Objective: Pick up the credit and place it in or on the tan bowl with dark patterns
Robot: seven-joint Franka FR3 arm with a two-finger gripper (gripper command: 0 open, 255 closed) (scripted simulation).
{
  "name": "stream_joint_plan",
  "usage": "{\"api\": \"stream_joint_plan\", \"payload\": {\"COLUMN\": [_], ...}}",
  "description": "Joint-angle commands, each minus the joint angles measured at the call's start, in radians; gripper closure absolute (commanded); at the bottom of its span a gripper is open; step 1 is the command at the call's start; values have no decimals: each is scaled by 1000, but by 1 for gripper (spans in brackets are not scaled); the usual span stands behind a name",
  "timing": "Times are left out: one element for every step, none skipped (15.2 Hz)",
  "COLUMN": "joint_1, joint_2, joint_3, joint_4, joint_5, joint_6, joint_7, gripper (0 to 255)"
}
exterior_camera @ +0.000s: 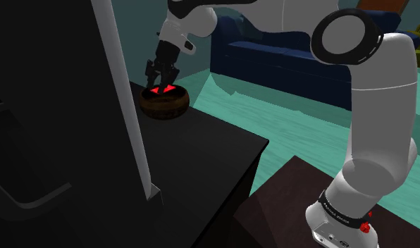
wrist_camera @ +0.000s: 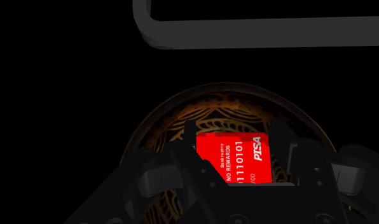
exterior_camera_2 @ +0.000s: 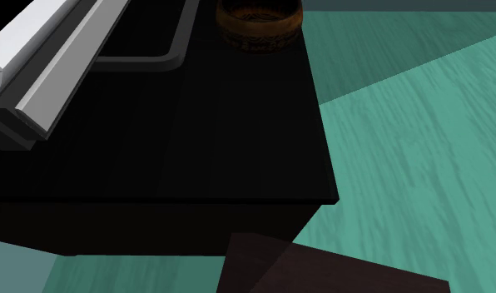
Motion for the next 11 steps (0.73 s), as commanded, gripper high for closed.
{"api": "stream_joint_plan", "payload": {"joint_1": [-5, -6, -6, -6, -6, -6, -6, -6, -6, -6, -6], "joint_2": [-5, -5, -6, -5, -5, -5, -5, -5, -5, -5, -5], "joint_3": [-1, -1, -1, -1, -1, -1, -1, -1, -1, -1, -1], "joint_4": [-31, -47, -48, -47, -47, -47, -47, -47, -47, -47, -47], "joint_5": [5, 6, 7, 6, 6, 6, 6, 6, 6, 6, 6], "joint_6": [22, 36, 36, 36, 36, 36, 36, 36, 36, 36, 36], "joint_7": [-15, -22, -22, -22, -22, -22, -22, -22, -22, -22, -22], "gripper": [255, 255, 255, 255, 255, 255, 255, 255, 255, 255, 0]}}
